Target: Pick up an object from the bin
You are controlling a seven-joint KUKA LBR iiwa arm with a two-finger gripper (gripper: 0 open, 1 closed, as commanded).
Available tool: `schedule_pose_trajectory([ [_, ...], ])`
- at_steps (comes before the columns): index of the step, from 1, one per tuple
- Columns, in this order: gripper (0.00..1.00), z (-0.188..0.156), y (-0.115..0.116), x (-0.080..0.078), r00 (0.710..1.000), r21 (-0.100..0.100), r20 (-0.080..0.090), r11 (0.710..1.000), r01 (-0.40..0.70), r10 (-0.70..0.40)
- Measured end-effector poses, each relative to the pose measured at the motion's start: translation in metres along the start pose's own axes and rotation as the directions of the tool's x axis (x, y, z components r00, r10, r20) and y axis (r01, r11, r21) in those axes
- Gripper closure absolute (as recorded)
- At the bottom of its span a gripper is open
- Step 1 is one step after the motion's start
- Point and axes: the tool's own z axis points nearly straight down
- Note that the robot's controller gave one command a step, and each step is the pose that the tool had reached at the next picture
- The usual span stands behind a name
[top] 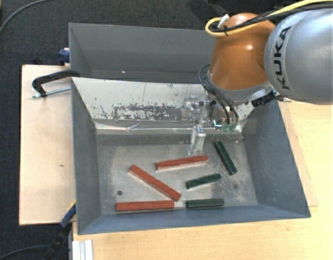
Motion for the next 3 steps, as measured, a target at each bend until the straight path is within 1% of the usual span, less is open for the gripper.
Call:
schedule_pose_trajectory([
  [1,0.00,0.124,-0.011,0.038,0.971,0.001,0.001,0.971,0.238,-0.238],
  [2,0.00,0.089,0.004,0.039,0.983,0.001,0.015,0.983,0.184,-0.184],
  [3,0.00,0.087,-0.007,0.025,0.989,0.001,0.013,0.989,0.148,-0.148],
])
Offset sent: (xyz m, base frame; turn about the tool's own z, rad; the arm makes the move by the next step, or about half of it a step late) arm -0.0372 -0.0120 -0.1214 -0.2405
